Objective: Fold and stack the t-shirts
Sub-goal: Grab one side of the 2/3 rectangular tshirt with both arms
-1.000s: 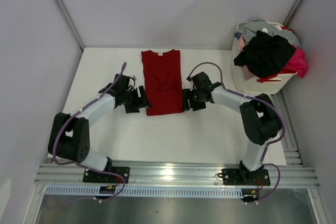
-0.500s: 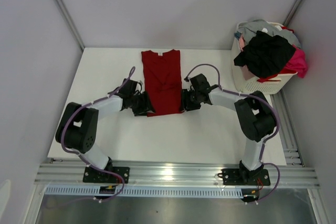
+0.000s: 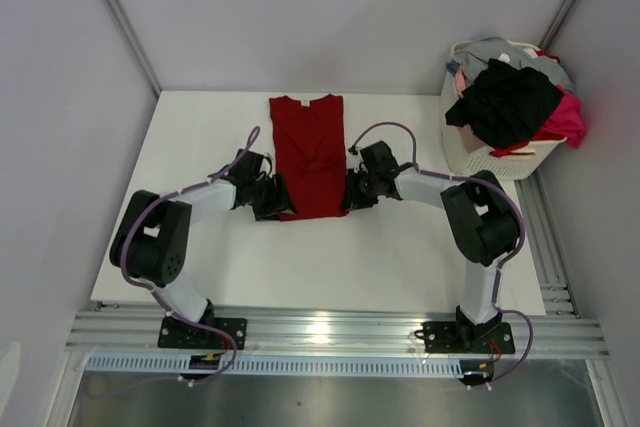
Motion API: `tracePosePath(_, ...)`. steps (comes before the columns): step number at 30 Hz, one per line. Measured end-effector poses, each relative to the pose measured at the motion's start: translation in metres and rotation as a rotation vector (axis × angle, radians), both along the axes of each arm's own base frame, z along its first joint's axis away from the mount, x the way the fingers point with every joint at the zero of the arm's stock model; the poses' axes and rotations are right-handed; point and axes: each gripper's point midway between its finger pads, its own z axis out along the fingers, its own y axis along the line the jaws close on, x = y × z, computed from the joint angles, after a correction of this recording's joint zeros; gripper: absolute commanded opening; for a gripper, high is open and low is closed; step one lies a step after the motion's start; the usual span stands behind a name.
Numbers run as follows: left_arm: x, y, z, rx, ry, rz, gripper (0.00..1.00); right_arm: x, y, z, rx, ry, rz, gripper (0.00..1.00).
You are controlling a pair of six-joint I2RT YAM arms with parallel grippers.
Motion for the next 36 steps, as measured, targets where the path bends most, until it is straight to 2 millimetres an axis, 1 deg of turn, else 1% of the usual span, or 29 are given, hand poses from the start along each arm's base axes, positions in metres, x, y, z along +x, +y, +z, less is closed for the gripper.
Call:
tracePosePath(1, 0.002, 0.000, 0.000, 0.004, -0.002, 0.000, 0.54, 0.001, 0.000, 0.000, 0.001, 0.000, 0.001, 0.20)
tracePosePath(2, 0.004, 0.000, -0.001, 0.008, -0.002, 0.001, 0.52, 0.001, 0.000, -0.001, 0.000, 0.000, 0.000, 0.14)
tracePosePath(4, 0.004, 0.002, -0.003, 0.018, -0.002, 0.003, 0.45, 0.001, 0.000, -0.002, -0.002, 0.002, -0.001, 0.10)
tracePosePath(5, 0.004, 0.003, -0.004, 0.026, -0.003, 0.003, 0.44, 0.001, 0.000, -0.002, -0.002, 0.004, -0.002, 0.05)
tracePosePath(8, 0.005, 0.006, -0.006, 0.043, -0.007, 0.001, 0.40, 0.001, 0.000, -0.002, -0.002, 0.003, -0.002, 0.00)
tracePosePath(12, 0.005, 0.006, -0.007, 0.047, -0.005, 0.002, 0.40, 0.001, 0.000, -0.002, -0.002, 0.003, -0.002, 0.00)
tracePosePath(15, 0.005, 0.007, -0.009, 0.053, -0.003, 0.009, 0.19, 0.001, 0.000, -0.002, -0.001, 0.003, -0.002, 0.00)
tracePosePath(16, 0.006, 0.008, -0.010, 0.058, -0.002, 0.011, 0.02, 0.001, 0.000, -0.002, -0.001, 0.003, -0.002, 0.00)
tracePosePath(17, 0.006, 0.008, -0.011, 0.055, 0.002, 0.016, 0.01, 0.001, 0.000, -0.002, -0.001, 0.003, -0.002, 0.00)
tracePosePath(22, 0.005, 0.006, -0.011, 0.049, -0.003, 0.013, 0.00, -0.001, 0.000, -0.003, 0.007, -0.006, 0.000, 0.00)
tracePosePath(25, -0.001, 0.008, -0.010, 0.049, -0.015, 0.019, 0.00, -0.010, -0.003, -0.003, 0.010, -0.007, 0.003, 0.00)
tracePosePath(28, -0.020, 0.011, -0.008, 0.063, -0.010, 0.014, 0.00, -0.026, -0.009, -0.001, 0.008, 0.006, 0.006, 0.00)
tracePosePath(31, -0.043, 0.013, -0.002, 0.077, -0.014, 0.003, 0.01, -0.051, -0.014, 0.003, 0.011, 0.017, 0.020, 0.00)
tracePosePath(33, -0.059, 0.014, 0.004, 0.078, -0.026, 0.000, 0.00, -0.069, -0.018, 0.009, 0.018, 0.017, 0.029, 0.00)
tracePosePath(36, -0.082, 0.012, 0.015, 0.070, -0.051, -0.001, 0.00, -0.094, -0.022, 0.024, 0.039, 0.001, 0.032, 0.00)
